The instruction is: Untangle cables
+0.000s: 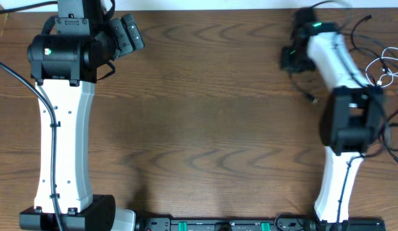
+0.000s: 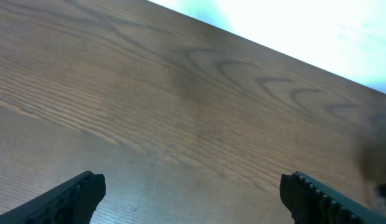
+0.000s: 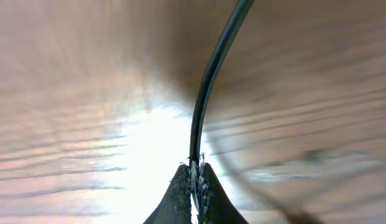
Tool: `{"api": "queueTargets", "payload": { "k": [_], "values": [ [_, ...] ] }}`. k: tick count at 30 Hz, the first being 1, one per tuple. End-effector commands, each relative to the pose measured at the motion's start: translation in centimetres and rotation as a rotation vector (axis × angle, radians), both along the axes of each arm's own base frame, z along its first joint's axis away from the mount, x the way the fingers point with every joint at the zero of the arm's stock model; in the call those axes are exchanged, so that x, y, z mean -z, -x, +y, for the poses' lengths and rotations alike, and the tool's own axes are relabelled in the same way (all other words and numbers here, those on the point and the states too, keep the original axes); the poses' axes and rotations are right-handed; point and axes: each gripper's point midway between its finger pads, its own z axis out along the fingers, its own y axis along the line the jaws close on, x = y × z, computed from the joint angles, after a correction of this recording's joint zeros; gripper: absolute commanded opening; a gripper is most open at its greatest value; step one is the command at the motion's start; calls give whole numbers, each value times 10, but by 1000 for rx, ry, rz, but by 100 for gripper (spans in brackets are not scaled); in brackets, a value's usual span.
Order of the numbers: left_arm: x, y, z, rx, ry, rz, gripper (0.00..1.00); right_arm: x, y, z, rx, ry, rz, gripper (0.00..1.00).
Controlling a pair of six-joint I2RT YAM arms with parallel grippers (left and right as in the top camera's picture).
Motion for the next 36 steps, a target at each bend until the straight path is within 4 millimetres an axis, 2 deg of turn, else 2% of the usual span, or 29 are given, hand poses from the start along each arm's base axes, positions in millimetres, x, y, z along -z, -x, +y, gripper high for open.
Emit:
{"api": "queueTargets", "payload": {
  "k": [1, 3, 6, 7, 9, 12, 14, 15, 16, 17, 19, 22, 23, 24, 25, 27, 28, 29, 31, 36],
  "values": [
    [4, -2, 3, -1, -18, 12, 95, -108, -10, -59, 75, -35, -241, 1],
    [4, -2, 3, -1, -19, 13, 95, -128, -1, -107, 167, -18, -288, 1],
    [4, -2, 3, -1, -18, 12, 95, -137, 15, -167, 304, -6, -309, 1],
    [4, -2, 3, -1, -18, 12, 95, -135, 23, -191, 366, -4, -306, 1],
    [4, -2, 3, -1, -18, 12, 95, -128, 38, -224, 447, -3, -288, 1],
    [4, -2, 3, -1, -18, 12, 95, -114, 61, -265, 574, 31, -242, 1],
    [4, -2, 3, -1, -18, 12, 95, -106, 73, -284, 633, 50, -217, 1],
    [4, -2, 3, -1, -18, 12, 95, -105, 76, -288, 643, 50, -212, 3],
    [4, -2, 3, -1, -18, 12, 95, -103, 78, -291, 651, 47, -207, 15],
    [4, -2, 3, -1, -18, 12, 95, -103, 79, -290, 633, 35, -207, 31],
    [4, -2, 3, -1, -19, 13, 95, -107, 73, -278, 528, -3, -223, 48],
    [4, -2, 3, -1, -19, 13, 95, -119, 64, -244, 357, -53, -244, 57],
    [4, -2, 3, -1, -18, 12, 95, -129, 60, -223, 263, -72, -264, 59],
    [4, -2, 3, -1, -18, 12, 95, -148, 55, -194, 163, -85, -299, 63],
    [4, -2, 3, -1, -18, 12, 95, -156, 53, -183, 129, -88, -313, 64],
    [4, -2, 3, -1, -18, 12, 95, -193, 53, -138, 4, -81, -380, 70],
    [4, -2, 3, -1, -18, 12, 95, -205, 55, -125, -23, -75, -401, 71],
    [4, -2, 3, -1, -18, 12, 95, -228, 61, -101, -85, -57, -445, 76],
    [4, -2, 3, -1, -18, 12, 95, -260, 71, -72, -149, -31, -510, 99],
    [4, -2, 3, -1, -18, 12, 95, -313, 102, -12, -280, -28, -627, 99]
  ]
}}
